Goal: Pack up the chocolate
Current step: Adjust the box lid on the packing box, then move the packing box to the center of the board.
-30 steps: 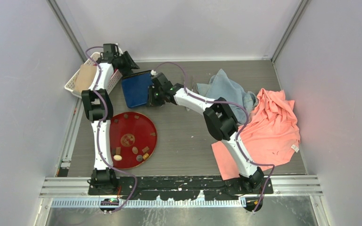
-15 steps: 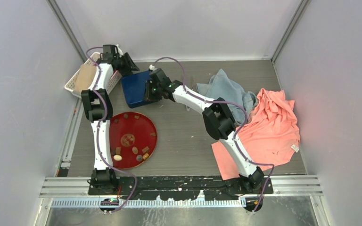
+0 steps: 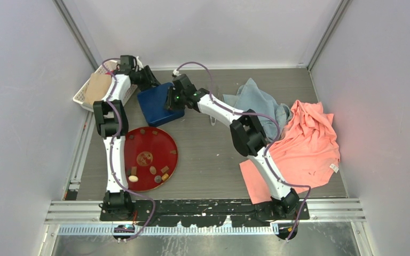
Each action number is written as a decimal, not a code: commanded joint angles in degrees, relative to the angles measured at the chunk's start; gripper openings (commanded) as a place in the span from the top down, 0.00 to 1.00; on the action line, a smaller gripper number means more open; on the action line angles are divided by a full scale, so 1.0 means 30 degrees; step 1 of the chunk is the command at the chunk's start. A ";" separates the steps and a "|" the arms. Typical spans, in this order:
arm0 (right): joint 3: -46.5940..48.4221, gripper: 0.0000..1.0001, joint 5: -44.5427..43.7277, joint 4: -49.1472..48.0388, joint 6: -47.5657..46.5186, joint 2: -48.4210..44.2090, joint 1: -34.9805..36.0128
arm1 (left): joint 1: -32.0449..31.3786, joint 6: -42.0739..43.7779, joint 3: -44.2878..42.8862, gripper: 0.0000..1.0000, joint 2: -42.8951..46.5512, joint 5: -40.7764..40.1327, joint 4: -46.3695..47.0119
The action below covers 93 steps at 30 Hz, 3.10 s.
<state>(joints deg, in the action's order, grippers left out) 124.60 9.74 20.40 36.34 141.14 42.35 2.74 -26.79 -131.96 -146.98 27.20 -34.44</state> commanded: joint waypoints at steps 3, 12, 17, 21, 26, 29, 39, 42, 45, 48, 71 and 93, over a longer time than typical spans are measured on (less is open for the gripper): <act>-0.0615 0.70 -0.0150 -0.1062 -0.0267 -0.2061 -0.0015 | 0.0140 -0.0077 0.0397 0.50 0.1376 0.0739 -0.0504; -0.4652 0.70 -0.0358 -0.1286 -0.1709 -0.4853 -0.0009 | 0.0140 -0.0078 0.0170 0.50 0.1513 0.0811 -0.0453; -0.7323 0.70 0.0059 -0.1892 -0.1326 -0.5703 0.0114 | 0.0140 -0.0403 -0.0314 0.50 0.1079 0.0988 -0.0511; -0.7687 0.71 0.0328 -0.2026 -0.1167 -0.5338 0.0449 | 0.0140 -0.0685 -0.0255 0.50 0.0990 0.1129 -0.0301; -0.6892 0.71 0.0184 -0.2024 -0.1246 -0.4198 0.0635 | 0.0144 -0.0687 -0.0253 0.50 0.1004 0.1201 -0.0320; -0.6239 0.71 0.0055 -0.2190 -0.1214 -0.3663 0.0697 | 0.0140 -0.0552 -0.0280 0.50 0.1033 0.1128 -0.0400; -0.3169 0.73 -0.1625 -0.2040 -0.1431 -0.2145 0.0783 | 0.0140 -0.0316 -0.0310 0.50 0.0817 0.1670 -0.0619; -0.2496 0.73 -0.1802 -0.1908 -0.1436 -0.1831 0.0752 | 0.0140 -0.0310 -0.0339 0.50 0.0670 0.1959 -0.0682; -0.1891 0.73 -0.1808 -0.1805 -0.1216 -0.1518 0.0680 | 0.0140 -0.0342 -0.0268 0.50 0.0623 0.2216 -0.0691; -0.1766 0.73 -0.1721 -0.1920 -0.1152 -0.1534 0.0657 | 0.0140 -0.0322 -0.0103 0.50 0.0679 0.2288 -0.0638; -0.4847 0.73 -0.1223 -0.3022 -0.0337 -0.3843 0.0176 | -0.0747 -0.0136 0.0262 0.52 0.0684 0.4081 -0.0868; -1.1150 0.74 -0.3187 -0.4017 0.0230 -0.8002 -0.1049 | -0.3841 -0.0880 0.2844 0.53 0.1754 0.5242 0.0463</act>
<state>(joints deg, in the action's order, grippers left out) 92.97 5.76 16.73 36.58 123.55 41.12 -4.75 -30.00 -127.07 -146.06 37.28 -27.35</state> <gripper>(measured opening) 0.263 0.473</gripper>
